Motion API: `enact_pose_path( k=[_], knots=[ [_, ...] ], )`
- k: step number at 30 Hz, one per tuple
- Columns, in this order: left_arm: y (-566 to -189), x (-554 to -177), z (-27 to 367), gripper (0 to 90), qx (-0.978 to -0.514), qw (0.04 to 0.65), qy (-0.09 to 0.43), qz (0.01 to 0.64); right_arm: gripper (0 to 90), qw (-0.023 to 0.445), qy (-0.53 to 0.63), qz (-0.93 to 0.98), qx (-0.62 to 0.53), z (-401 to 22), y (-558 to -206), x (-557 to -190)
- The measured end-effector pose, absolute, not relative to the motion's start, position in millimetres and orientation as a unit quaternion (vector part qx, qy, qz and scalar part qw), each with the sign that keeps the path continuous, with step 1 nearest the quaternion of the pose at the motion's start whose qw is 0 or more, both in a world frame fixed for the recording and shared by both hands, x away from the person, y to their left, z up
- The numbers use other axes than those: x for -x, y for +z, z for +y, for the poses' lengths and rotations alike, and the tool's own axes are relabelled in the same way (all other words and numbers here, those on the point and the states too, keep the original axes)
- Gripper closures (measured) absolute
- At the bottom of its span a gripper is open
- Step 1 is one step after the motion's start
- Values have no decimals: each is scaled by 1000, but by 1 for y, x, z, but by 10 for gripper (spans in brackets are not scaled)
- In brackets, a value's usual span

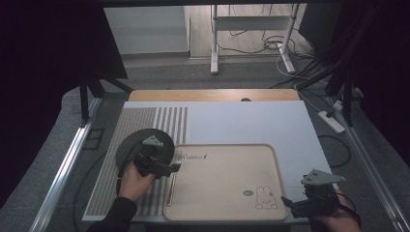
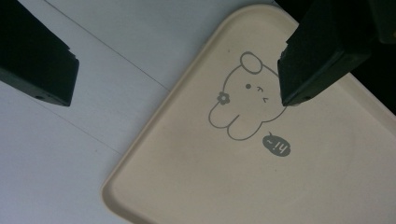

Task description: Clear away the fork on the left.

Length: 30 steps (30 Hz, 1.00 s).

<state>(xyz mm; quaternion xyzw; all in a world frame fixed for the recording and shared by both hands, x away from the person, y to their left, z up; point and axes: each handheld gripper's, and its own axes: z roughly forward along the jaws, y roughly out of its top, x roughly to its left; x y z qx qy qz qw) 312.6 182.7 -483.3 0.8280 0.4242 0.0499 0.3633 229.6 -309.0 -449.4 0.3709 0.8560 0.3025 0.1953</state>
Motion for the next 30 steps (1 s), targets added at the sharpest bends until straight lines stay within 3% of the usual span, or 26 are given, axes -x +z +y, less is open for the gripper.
enact_pose_path(
  k=[30],
  knots=[
    [-474,-274,215,0,-807,387,67,442,0,194,318,845,-384,-313,-447,-229]
  ],
)
